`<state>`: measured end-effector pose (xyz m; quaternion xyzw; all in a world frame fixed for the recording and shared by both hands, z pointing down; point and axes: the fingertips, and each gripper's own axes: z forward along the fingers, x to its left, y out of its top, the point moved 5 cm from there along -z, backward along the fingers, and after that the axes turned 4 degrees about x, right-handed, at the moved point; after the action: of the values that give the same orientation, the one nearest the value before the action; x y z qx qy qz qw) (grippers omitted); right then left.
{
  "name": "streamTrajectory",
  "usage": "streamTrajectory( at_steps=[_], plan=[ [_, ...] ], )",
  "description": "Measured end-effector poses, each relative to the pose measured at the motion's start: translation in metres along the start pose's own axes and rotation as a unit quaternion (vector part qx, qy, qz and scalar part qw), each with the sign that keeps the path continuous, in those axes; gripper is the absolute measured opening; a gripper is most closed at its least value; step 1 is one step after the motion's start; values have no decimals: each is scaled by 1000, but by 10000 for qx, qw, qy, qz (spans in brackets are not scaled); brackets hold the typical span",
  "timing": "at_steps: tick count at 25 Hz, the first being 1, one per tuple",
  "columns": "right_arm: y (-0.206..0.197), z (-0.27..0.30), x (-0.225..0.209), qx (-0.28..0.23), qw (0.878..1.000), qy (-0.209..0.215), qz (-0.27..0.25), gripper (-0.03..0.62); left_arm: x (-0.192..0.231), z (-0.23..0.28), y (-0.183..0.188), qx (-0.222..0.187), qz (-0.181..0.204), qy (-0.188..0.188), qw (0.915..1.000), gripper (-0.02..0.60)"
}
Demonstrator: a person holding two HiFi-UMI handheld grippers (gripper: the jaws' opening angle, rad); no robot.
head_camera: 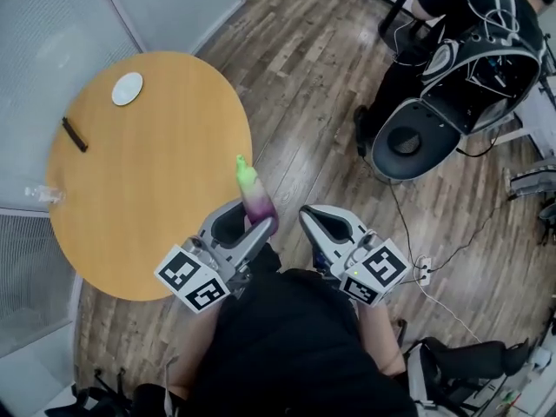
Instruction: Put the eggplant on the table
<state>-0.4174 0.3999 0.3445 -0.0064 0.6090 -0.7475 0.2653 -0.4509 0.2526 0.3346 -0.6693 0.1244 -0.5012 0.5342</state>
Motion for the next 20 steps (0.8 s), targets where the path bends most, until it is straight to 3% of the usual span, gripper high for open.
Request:
streamTrajectory(
  at_steps=[11,16,20],
  plan=[
    [12,42,-59,61,9976,-625,301,17,68,50,25,443,-112,-264,9986,206],
    [17,58,-92,226,9976,-531,387,17,86,78,37,412,-42,-131,9991,206],
    [34,78,-130,379,9975,-468,360,17,107,105,48,353,-205,120,9991,206]
  ],
)
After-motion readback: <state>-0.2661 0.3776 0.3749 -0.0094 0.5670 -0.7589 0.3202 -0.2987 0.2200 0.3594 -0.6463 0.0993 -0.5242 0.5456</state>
